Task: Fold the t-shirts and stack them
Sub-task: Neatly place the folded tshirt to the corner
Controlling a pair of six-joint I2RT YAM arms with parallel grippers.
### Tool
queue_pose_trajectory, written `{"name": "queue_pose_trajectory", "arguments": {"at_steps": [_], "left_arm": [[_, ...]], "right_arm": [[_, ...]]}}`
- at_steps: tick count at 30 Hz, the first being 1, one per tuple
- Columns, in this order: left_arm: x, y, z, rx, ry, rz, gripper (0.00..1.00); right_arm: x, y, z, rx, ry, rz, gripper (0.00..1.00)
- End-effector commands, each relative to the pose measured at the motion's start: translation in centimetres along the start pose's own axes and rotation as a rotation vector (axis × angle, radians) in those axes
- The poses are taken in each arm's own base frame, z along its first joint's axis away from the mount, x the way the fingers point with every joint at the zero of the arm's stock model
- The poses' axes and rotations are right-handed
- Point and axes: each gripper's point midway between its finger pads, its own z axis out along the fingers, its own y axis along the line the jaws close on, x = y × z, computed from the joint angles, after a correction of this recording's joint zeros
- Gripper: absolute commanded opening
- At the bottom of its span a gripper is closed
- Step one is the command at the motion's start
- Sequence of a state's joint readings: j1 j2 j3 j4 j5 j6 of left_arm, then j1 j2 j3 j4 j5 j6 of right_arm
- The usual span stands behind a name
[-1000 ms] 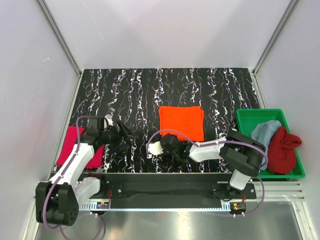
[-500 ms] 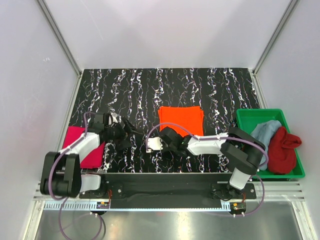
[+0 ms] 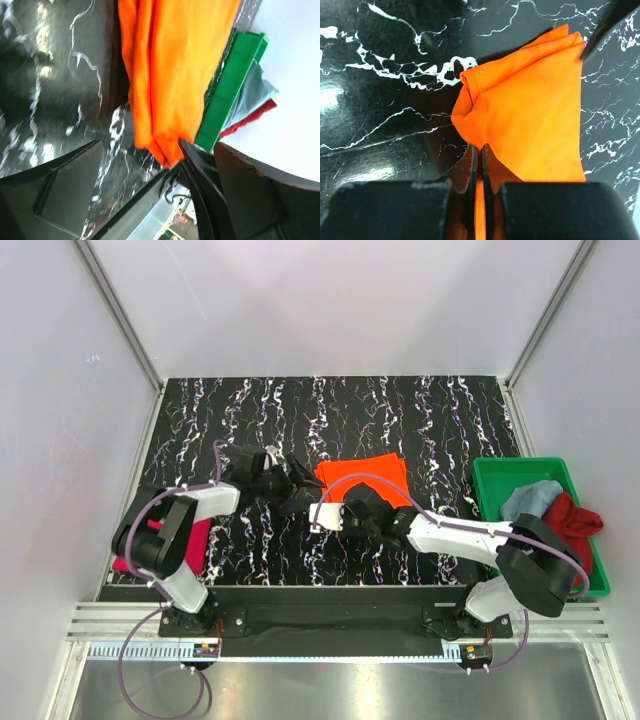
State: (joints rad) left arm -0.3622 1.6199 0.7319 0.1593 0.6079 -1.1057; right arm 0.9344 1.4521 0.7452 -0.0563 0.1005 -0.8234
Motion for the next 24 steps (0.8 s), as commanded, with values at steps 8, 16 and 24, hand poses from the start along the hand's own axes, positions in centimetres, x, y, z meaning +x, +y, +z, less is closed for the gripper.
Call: {"name": "queue_pose_trajectory", "arguments": {"at_steps": [8,16,24], "left_arm": [[-1.5,-1.1,4.9,-0.027,-0.071,-0.06,0.99],[-2.2,-0.3,7.8,-0.009,-0.069,-0.133,0.97],[-2.7,1.1,8.4,-0.01,-0.131,-0.236,0.88]], "right_arm": [[-2.4,-3.3,-2.5,0.062,-0.126,0.113,0.0],[-2.6,-3.9,-3.5,0.083,-0.161,0.151,0.0],[-2.9,-5.0,-4.1,0.126,-0.186,0.178,0.0]]}}
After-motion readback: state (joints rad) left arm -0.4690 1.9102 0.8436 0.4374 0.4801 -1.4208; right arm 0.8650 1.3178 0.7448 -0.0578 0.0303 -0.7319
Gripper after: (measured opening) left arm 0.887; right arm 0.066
